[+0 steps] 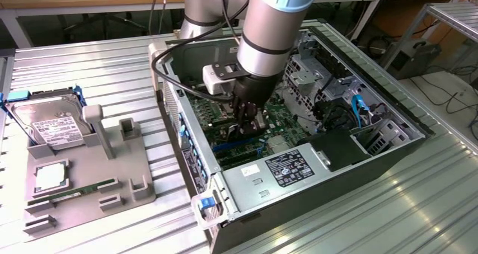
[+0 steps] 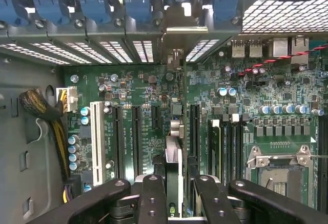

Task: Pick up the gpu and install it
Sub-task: 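Press down on the gpu until it lock into place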

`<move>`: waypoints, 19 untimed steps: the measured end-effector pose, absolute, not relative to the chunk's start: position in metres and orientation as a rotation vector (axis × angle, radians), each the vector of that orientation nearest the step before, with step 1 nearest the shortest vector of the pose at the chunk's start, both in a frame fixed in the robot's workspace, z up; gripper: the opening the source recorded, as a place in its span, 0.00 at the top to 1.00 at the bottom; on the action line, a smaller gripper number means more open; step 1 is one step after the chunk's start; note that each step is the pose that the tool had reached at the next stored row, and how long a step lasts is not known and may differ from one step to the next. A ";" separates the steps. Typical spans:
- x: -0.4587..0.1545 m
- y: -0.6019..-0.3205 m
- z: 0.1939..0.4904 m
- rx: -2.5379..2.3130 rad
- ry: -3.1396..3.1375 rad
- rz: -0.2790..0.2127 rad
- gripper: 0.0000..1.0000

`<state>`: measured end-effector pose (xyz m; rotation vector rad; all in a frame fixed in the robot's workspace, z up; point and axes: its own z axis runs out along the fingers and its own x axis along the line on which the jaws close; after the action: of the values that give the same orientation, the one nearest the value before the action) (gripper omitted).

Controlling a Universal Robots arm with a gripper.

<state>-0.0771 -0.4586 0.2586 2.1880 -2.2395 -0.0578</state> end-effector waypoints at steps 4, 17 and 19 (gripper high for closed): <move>-0.079 -0.459 0.256 2.189 -2.239 -0.058 0.73; -0.082 -0.459 0.246 2.189 -2.239 -0.057 0.72; -0.082 -0.459 0.251 2.189 -2.239 -0.057 0.66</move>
<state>-0.0816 -0.4586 0.2513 2.1887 -2.2386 -0.0573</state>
